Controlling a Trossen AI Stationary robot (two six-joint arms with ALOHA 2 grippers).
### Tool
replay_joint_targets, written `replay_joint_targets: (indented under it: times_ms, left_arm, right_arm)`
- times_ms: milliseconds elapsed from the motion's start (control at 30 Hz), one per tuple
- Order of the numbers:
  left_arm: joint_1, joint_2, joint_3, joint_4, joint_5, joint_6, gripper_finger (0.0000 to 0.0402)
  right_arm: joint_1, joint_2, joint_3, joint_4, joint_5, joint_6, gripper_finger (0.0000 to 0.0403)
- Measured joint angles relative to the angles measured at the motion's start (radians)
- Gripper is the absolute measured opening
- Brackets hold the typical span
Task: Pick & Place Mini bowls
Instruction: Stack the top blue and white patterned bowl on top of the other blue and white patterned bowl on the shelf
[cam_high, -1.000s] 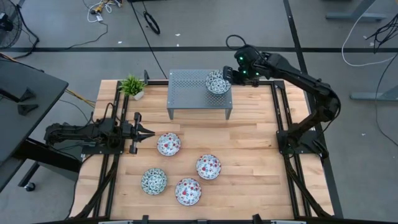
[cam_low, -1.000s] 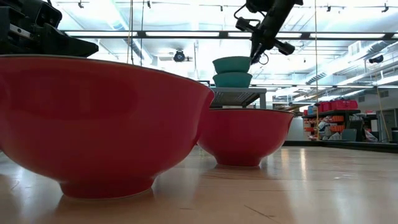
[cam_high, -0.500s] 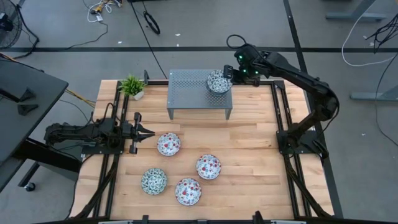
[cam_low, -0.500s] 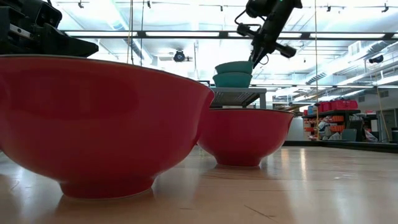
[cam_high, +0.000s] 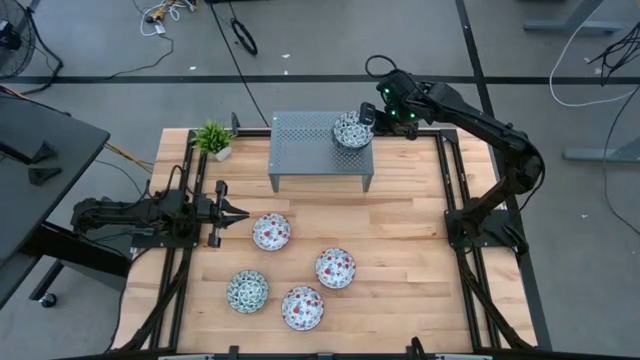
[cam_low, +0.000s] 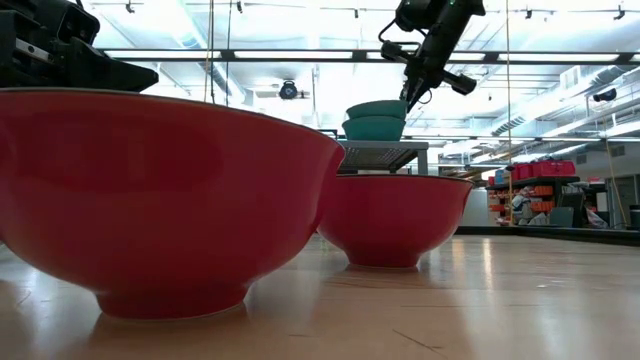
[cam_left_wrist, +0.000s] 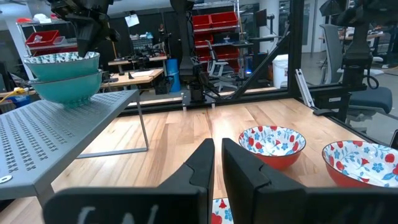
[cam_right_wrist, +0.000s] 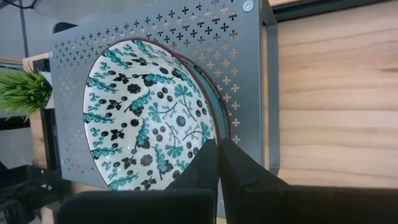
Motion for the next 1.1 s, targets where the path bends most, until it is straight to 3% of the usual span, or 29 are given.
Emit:
replay_joint_targets:
  times_ms: [733, 1100]
  left_arm:
    - [0.0, 0.0, 0.0, 0.0, 0.0, 0.0, 0.0037]
    - [0.0, 0.0, 0.0, 0.0, 0.0, 0.0, 0.0037]
  right_arm:
    - [0.001, 0.031, -0.001, 0.01, -0.018, 0.031, 0.0001]
    - [0.001, 0.031, -0.001, 0.027, -0.017, 0.053, 0.0072]
